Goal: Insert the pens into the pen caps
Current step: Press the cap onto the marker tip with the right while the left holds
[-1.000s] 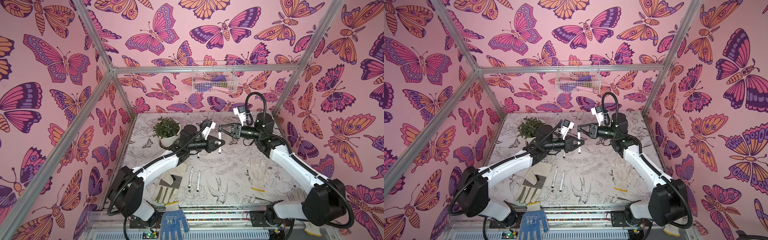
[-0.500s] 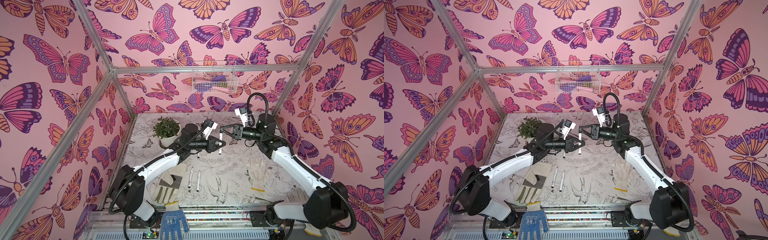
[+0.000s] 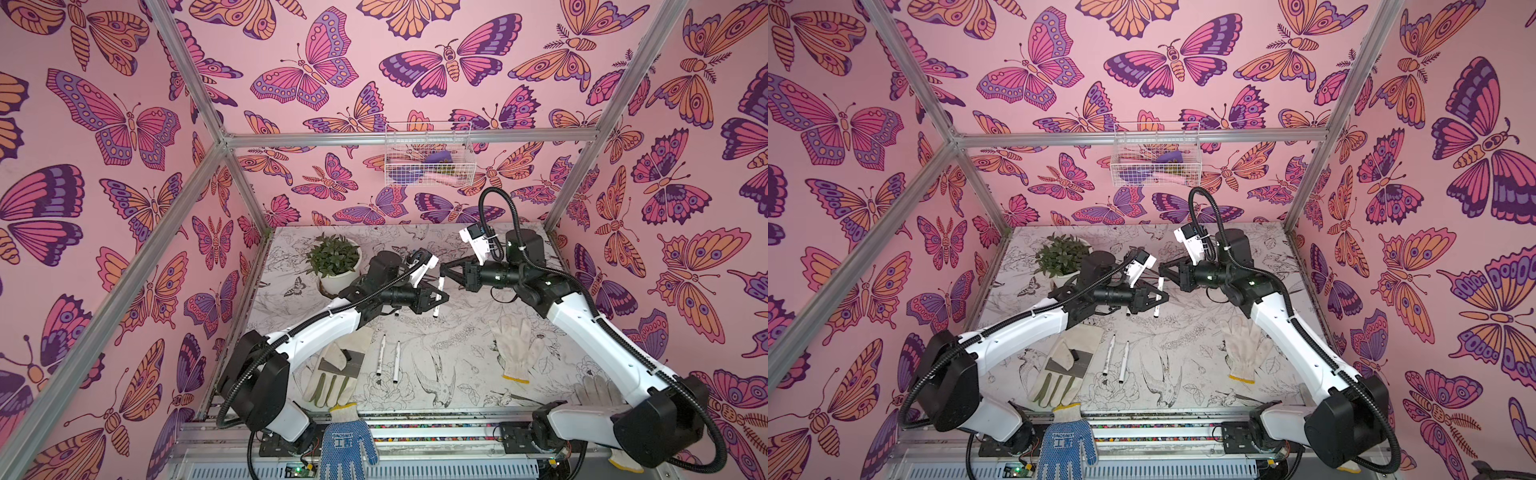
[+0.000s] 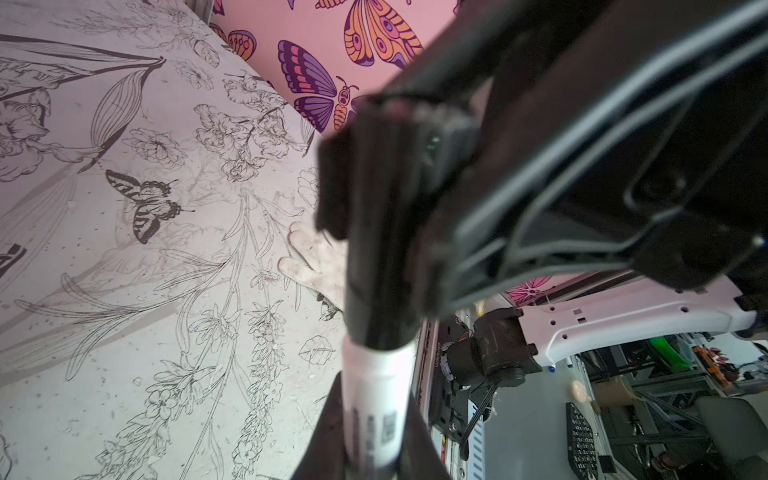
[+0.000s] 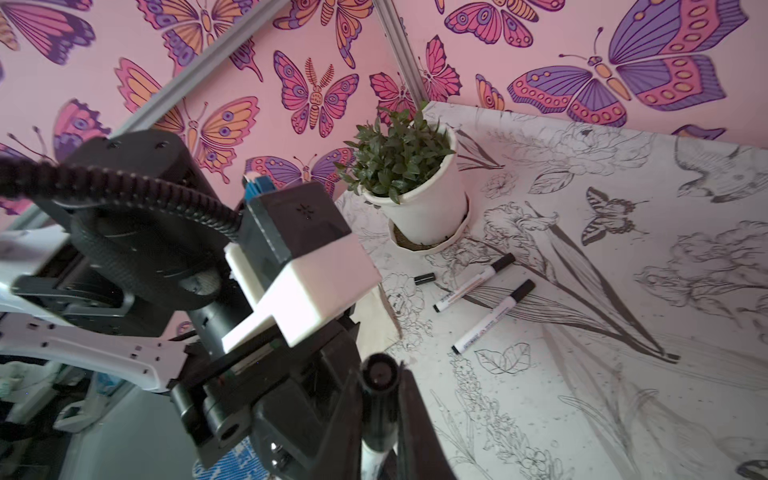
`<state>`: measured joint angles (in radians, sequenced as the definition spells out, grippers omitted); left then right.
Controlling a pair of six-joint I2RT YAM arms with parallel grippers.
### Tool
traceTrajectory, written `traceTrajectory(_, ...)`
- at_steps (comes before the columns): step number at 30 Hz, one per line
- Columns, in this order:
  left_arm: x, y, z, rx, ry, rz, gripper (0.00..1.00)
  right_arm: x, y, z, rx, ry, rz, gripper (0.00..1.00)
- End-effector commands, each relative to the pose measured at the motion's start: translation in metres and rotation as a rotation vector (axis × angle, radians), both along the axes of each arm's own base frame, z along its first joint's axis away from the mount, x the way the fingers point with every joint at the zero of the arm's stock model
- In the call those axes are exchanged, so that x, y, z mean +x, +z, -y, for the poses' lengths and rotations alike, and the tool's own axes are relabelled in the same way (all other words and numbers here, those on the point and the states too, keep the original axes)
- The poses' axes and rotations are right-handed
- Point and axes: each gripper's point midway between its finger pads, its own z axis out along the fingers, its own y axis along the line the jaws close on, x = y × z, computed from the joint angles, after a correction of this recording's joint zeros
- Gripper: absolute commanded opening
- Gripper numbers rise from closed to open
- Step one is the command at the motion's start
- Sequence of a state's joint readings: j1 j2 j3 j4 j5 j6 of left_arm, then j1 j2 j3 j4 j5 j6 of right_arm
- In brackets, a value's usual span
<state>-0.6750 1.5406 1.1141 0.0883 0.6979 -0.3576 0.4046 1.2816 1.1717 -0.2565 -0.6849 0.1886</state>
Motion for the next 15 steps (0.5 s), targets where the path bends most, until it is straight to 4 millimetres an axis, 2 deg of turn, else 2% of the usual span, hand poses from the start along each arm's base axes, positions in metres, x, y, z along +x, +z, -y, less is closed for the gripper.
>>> traceTrajectory(1, 0.071, 0.032, -0.031, 0.003, 0.344, 0.141, 0.0, -0.062, -0.017, -0.008, -0.077, 0.167, -0.058, 0.0)
traceTrajectory(7, 0.061, 0.05, -0.03, 0.043, 0.383, 0.346, 0.0, -0.057, -0.007, -0.011, 0.04, 0.173, -0.123, 0.0)
traceTrajectory(12, 0.056, 0.055, -0.026, 0.053, 0.395, 0.41, 0.0, -0.067, 0.007, -0.022, 0.192, 0.283, -0.208, 0.0)
traceTrajectory(15, 0.055, 0.054, -0.025, 0.073, 0.417, 0.482, 0.0, -0.076, 0.012, -0.024, 0.227, 0.354, -0.238, 0.0)
